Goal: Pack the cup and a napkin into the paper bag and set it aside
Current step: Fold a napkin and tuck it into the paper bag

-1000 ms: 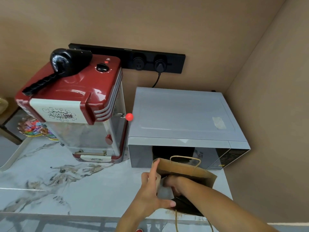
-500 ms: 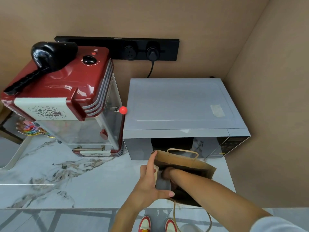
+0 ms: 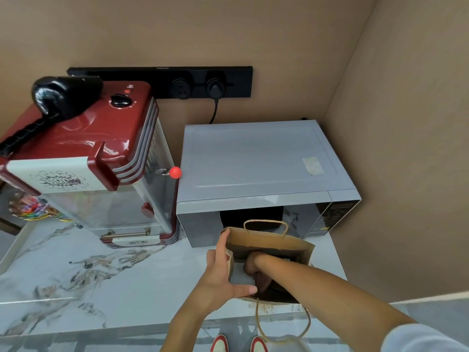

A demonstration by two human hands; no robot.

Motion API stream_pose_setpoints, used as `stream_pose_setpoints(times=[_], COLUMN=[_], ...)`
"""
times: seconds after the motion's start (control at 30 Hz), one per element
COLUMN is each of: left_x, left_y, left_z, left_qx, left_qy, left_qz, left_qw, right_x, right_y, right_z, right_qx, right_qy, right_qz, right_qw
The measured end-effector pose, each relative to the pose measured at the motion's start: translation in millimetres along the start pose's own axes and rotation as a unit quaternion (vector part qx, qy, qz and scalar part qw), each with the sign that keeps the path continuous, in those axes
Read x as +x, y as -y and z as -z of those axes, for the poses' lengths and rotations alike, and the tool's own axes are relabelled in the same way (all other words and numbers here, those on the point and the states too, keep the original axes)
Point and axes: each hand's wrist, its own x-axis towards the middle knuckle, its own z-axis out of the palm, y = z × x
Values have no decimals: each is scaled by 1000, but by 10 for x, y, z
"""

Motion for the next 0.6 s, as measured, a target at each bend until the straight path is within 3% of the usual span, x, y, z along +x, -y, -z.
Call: stream_pose_setpoints(times=[0.1, 0.3, 0.6], left_x=[3, 27, 40], left_y=[2, -10, -64], left_z=[-5, -68, -132], left_qx=[6, 14, 16], left_qy=[2, 5, 7], left_qz=[1, -1, -17], left_qw=[1000, 1000, 1000], right_x=[-14, -62, -33], right_y=[-77, -240, -370], right_z=[34, 259, 407], right_qx=[-31, -168, -130], right_qy=[48, 22, -17], right_qz=[-58, -80, -128], right_qw=[997, 982, 983])
